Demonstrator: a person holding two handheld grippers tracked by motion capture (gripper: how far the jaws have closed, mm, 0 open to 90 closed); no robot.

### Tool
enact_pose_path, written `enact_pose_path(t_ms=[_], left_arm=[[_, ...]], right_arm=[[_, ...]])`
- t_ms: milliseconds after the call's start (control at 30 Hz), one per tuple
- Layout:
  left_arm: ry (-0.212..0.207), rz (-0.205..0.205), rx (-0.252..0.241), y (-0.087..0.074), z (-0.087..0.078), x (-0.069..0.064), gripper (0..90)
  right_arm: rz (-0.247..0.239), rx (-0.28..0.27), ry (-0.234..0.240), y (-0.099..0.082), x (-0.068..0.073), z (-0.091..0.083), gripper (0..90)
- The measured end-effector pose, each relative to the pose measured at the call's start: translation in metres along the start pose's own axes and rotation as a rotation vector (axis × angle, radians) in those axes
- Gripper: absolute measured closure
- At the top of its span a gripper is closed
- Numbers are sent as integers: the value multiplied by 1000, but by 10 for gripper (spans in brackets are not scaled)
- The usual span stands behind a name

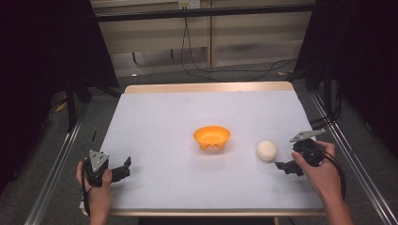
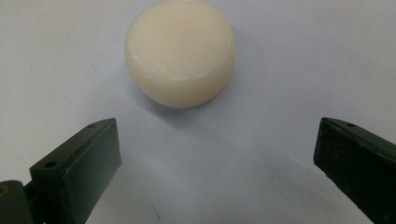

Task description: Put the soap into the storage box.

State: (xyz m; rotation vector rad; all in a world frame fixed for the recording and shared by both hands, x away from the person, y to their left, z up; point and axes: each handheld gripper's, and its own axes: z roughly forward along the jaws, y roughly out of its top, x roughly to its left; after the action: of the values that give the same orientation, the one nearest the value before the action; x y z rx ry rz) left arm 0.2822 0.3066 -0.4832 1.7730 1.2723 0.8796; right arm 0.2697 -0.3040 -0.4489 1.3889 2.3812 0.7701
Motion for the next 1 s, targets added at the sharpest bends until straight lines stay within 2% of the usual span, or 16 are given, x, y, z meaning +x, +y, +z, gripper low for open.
enact_pose_path(t_ms=[333, 567, 733, 1000], left_arm=[[0, 16, 9, 0, 1, -2, 3], [3, 33, 21, 1, 2, -3, 3], [7, 33, 28, 1, 3, -3, 2], [11, 40, 24, 1, 2, -5, 2]], right_arm=[[-13, 15, 39, 11, 2, 7, 9], [-39, 51, 37, 17, 7, 10, 43], [-51, 54, 46, 27, 12, 12, 54], [-49, 74, 55, 37, 18, 18, 82]])
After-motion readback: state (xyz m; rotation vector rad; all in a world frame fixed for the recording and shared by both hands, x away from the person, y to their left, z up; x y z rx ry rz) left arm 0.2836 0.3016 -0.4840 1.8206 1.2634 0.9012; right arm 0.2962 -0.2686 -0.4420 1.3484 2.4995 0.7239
